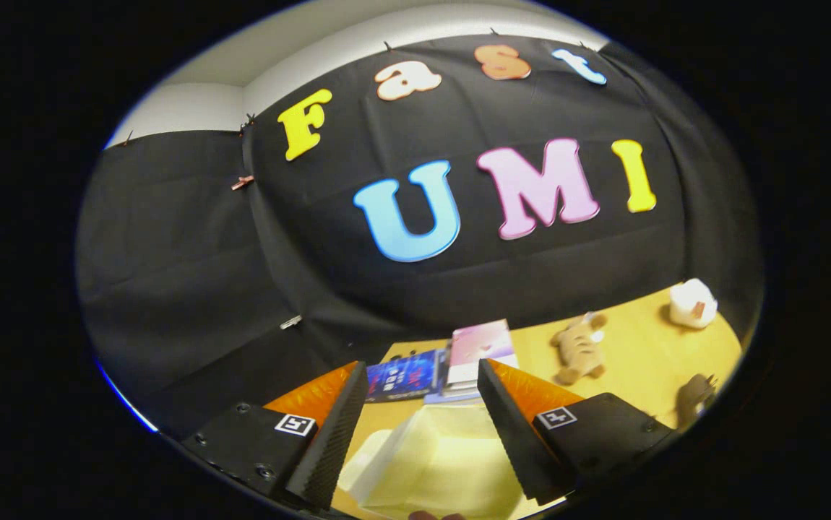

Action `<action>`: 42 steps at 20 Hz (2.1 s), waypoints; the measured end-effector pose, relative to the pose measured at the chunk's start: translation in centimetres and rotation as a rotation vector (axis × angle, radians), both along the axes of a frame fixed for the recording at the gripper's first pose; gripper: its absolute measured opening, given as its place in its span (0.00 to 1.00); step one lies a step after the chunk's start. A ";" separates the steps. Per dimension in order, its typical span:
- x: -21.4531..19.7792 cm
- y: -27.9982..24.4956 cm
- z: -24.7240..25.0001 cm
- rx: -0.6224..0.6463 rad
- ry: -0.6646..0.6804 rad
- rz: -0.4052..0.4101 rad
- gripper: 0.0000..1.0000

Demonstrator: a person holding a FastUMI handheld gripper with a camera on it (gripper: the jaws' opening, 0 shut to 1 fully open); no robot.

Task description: Open the storage box then place both shoes into the box .Put the left shoe in first, then the right shoe, with the right side of both shoes facing outward in a uniform manner.

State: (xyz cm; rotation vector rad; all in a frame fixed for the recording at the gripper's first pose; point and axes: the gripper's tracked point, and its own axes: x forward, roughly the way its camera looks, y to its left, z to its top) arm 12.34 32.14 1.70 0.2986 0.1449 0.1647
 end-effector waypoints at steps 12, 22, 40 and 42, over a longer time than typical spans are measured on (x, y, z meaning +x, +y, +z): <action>-4.5 -25.6 -3.6 -0.314 -0.028 -0.397 0.98; -6.8 -40.4 -8.7 -0.454 -0.034 -0.415 0.97; -8.7 -45.8 -31.9 -0.504 0.442 -0.063 0.98; -8.4 -45.2 -33.0 -0.502 0.472 -0.038 0.98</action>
